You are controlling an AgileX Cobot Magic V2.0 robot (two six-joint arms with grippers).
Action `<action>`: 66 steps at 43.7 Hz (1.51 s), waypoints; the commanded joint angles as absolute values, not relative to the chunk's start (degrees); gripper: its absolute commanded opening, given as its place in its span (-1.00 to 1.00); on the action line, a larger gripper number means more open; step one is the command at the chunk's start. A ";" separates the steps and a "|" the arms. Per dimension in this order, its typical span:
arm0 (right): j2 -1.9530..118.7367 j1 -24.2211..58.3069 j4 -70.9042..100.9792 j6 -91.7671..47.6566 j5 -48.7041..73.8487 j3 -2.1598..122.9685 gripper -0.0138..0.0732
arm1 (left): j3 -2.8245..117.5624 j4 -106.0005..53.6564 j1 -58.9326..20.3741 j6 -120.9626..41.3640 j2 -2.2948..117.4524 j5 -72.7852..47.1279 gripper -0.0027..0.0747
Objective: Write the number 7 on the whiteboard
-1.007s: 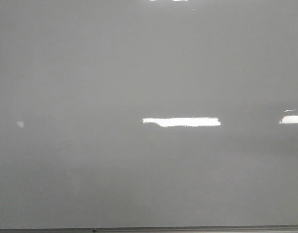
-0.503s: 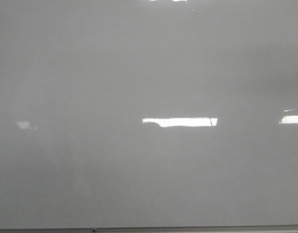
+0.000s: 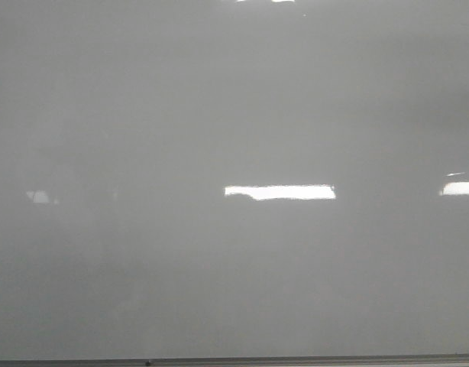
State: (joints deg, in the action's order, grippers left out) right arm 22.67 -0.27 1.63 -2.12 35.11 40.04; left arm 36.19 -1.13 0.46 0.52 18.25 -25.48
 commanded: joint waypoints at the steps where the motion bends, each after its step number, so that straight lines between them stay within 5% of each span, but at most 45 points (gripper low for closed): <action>1: 25.09 -0.42 1.68 -2.13 32.84 41.67 -0.84 | 37.72 -1.66 0.32 0.90 21.75 -23.13 -0.99; 31: 30.95 -0.42 1.68 -2.18 31.16 36.01 -0.80 | 31.71 -1.66 0.32 0.90 28.42 -25.69 -0.98; 38: 30.95 -0.42 1.68 -2.18 31.22 36.01 -0.23 | 31.71 -1.66 0.32 0.90 30.09 -25.94 -0.86; 46: 30.95 -0.42 1.68 -2.18 32.10 36.01 0.56 | 32.63 -1.52 0.32 -0.95 33.88 -28.25 -0.21; 53: 30.95 -0.42 1.68 -2.18 32.28 36.01 0.63 | 34.42 0.00 0.32 -0.95 38.10 -29.39 0.18; 66: 30.95 -0.42 1.68 -2.18 31.94 36.01 0.63 | 39.66 -1.26 0.32 -0.95 49.21 -26.13 0.18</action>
State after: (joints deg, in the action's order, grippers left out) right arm 30.50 -0.27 1.63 -2.12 35.83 34.48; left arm 36.06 -0.39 0.46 -0.91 45.91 -31.14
